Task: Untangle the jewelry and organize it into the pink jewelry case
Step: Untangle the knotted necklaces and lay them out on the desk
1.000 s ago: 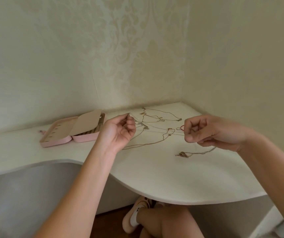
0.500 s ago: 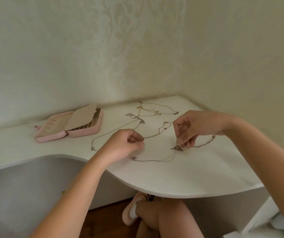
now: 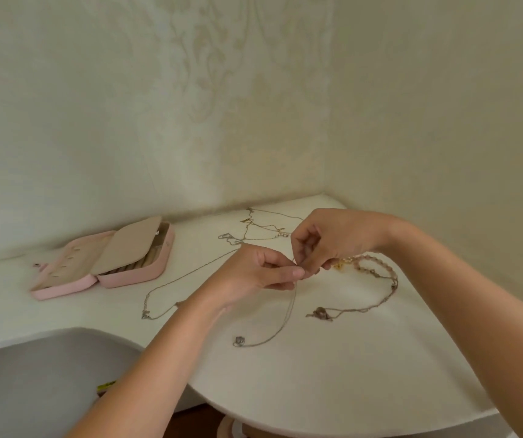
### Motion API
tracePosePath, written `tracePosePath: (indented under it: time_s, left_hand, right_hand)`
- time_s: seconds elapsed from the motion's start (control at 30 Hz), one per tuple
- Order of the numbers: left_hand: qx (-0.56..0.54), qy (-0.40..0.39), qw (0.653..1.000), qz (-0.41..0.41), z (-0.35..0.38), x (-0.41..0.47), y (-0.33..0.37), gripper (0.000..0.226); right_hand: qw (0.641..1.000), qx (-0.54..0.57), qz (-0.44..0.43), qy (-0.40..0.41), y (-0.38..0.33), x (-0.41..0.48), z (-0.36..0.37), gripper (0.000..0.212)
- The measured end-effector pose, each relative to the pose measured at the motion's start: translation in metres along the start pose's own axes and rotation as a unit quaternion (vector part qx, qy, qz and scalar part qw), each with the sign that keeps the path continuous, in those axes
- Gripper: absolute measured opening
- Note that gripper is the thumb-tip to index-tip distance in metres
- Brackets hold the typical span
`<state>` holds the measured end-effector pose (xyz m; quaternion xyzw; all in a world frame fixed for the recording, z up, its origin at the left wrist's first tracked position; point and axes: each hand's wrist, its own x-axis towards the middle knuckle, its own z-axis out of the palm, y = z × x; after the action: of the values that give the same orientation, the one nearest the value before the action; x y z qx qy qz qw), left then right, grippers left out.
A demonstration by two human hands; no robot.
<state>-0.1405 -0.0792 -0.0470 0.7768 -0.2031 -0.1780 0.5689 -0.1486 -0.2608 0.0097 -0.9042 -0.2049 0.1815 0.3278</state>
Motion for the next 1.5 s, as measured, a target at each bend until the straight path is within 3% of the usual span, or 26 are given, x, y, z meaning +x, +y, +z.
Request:
tracePosePath:
  time_s: [0.37, 0.73, 0.97, 1.2, 1.33, 1.5]
  left_hand:
    - [-0.035, -0.001, 0.999, -0.015, 0.001, 0.023, -0.013, 0.01]
    - [-0.078, -0.054, 0.995, -0.02, 0.004, 0.021, -0.014, 0.04]
    - [-0.047, -0.005, 0.999, -0.008, 0.006, 0.022, -0.017, 0.006]
    - [-0.045, -0.011, 0.999, -0.008, 0.011, 0.021, -0.018, 0.012]
    - [-0.092, -0.022, 0.995, 0.002, 0.011, 0.023, -0.018, 0.007]
    - [-0.142, -0.047, 0.988, -0.021, 0.009, 0.023, -0.021, 0.009]
  right_hand:
    - [1.0, -0.019, 0.019, 0.007, 0.035, 0.005, 0.001, 0.01]
    - [0.999, 0.045, 0.0, 0.01, 0.043, 0.01, 0.004, 0.011]
    - [0.999, 0.03, -0.013, 0.04, 0.04, 0.008, 0.007, 0.01]
    - [0.998, 0.067, -0.013, 0.009, 0.038, 0.009, 0.009, 0.01]
    - [0.993, 0.118, -0.02, -0.003, 0.04, 0.009, 0.008, 0.013]
    - [0.994, 0.102, -0.025, 0.018, 0.042, 0.008, 0.007, 0.011]
